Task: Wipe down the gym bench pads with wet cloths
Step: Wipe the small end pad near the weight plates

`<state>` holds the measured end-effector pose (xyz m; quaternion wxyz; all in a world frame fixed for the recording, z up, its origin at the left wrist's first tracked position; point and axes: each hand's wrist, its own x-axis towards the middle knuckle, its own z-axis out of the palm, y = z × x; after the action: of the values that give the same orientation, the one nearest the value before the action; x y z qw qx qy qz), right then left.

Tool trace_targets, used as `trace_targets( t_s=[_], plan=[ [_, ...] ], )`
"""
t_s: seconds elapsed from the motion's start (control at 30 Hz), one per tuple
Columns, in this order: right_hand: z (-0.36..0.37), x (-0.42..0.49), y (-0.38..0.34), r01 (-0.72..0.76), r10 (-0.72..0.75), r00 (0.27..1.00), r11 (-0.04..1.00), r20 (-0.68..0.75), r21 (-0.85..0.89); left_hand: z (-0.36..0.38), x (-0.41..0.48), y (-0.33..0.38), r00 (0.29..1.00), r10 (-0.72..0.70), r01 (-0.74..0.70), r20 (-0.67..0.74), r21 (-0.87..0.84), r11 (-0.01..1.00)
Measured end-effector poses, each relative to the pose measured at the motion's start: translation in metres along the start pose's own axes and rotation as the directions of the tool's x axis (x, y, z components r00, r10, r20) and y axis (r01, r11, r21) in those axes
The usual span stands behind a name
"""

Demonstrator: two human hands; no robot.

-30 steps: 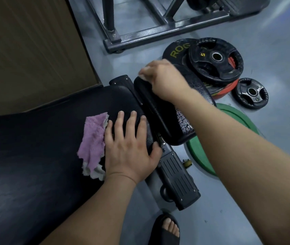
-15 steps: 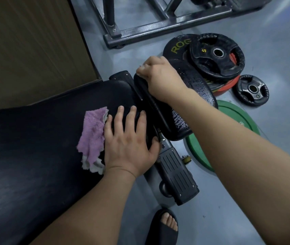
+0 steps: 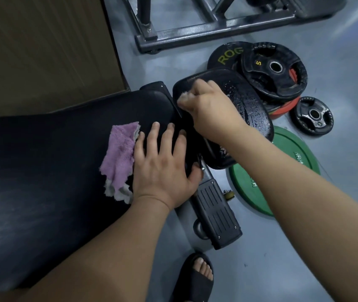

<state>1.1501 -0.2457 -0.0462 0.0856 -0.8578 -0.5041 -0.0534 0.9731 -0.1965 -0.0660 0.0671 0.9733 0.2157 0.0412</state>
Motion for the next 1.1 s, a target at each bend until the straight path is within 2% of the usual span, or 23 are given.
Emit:
trace_targets(
  t_s=[0.07, 0.13, 0.27, 0.33, 0.53, 0.77, 0.97, 1.03, 1.1],
  plan=[
    [-0.006, -0.030, 0.003, 0.070, -0.070, 0.998, 0.998, -0.005, 0.004, 0.001, 0.000, 0.000, 1.000, 0.000, 0.000, -0.006, -0.015, 1.000],
    [-0.007, -0.037, 0.003, 0.069, -0.069, 0.997, 0.998, 0.021, -0.007, 0.000, 0.000, -0.001, 1.000, -0.003, 0.003, -0.002, -0.010, 1.000],
    [0.005, 0.000, -0.003, -0.085, 0.084, 0.996, 0.996, -0.014, -0.020, -0.001, -0.001, 0.000, 1.000, 0.001, -0.001, 0.005, 0.006, 1.000],
    [0.005, -0.003, -0.007, -0.115, 0.115, 0.993, 0.993, -0.013, -0.013, -0.001, -0.001, 0.000, 1.000, 0.001, -0.001, 0.006, 0.007, 1.000],
    [-0.016, -0.098, -0.009, -0.021, 0.020, 0.999, 0.999, 0.026, 0.024, 0.002, -0.001, -0.001, 1.000, 0.000, 0.000, -0.005, -0.016, 1.000],
    [-0.004, -0.073, -0.016, -0.175, 0.175, 0.983, 0.984, -0.059, 0.002, 0.001, -0.001, 0.000, 1.000, -0.002, 0.002, -0.004, -0.006, 1.000],
    [-0.016, -0.129, -0.020, -0.081, 0.082, 0.996, 0.996, -0.030, 0.033, 0.003, -0.002, -0.001, 1.000, 0.001, -0.001, -0.017, -0.011, 1.000],
    [-0.010, -0.111, -0.009, -0.167, 0.167, 0.983, 0.986, -0.076, 0.015, 0.003, -0.002, -0.001, 1.000, 0.004, -0.004, -0.021, -0.013, 1.000],
    [-0.005, -0.099, -0.004, -0.298, 0.302, 0.940, 0.953, -0.157, 0.054, 0.003, -0.002, -0.001, 1.000, 0.004, -0.005, -0.024, -0.014, 1.000]
  ],
)
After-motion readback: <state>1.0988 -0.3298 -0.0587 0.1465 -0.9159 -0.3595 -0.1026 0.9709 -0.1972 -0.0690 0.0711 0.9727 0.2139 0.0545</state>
